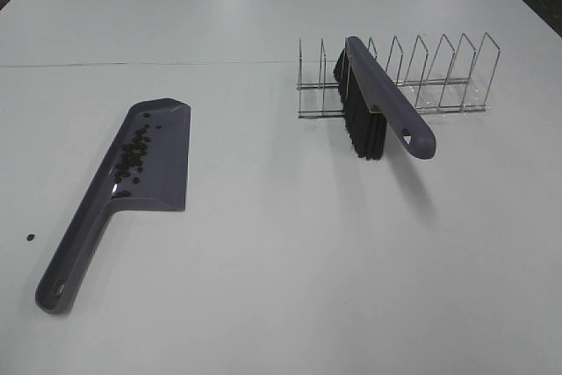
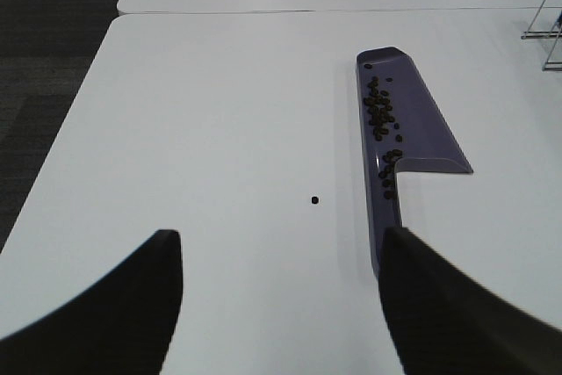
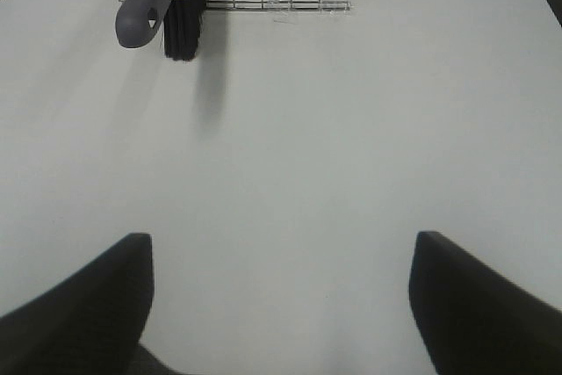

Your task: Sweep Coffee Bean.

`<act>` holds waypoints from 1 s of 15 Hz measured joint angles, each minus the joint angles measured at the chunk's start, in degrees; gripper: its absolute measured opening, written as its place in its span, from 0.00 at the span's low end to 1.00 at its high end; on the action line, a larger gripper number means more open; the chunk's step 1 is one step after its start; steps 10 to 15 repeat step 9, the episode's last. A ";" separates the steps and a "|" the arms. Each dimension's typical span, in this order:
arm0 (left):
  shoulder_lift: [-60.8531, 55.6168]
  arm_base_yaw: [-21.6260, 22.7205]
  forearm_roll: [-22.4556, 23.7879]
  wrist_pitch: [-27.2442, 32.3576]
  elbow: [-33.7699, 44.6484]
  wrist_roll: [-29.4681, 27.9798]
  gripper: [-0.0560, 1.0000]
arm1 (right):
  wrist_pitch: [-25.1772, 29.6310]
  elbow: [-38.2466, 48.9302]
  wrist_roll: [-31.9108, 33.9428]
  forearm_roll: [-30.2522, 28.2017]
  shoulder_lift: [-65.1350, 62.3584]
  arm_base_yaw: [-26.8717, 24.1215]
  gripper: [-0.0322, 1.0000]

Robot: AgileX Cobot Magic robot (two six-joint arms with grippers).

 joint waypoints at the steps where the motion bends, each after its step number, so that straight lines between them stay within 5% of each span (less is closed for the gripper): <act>1: 0.00 0.00 0.00 0.00 0.00 0.00 0.62 | 0.00 0.00 0.00 0.00 0.00 0.00 0.71; 15: 0.00 0.00 0.00 0.00 0.00 0.00 0.62 | 0.00 0.00 0.00 0.00 0.00 0.00 0.71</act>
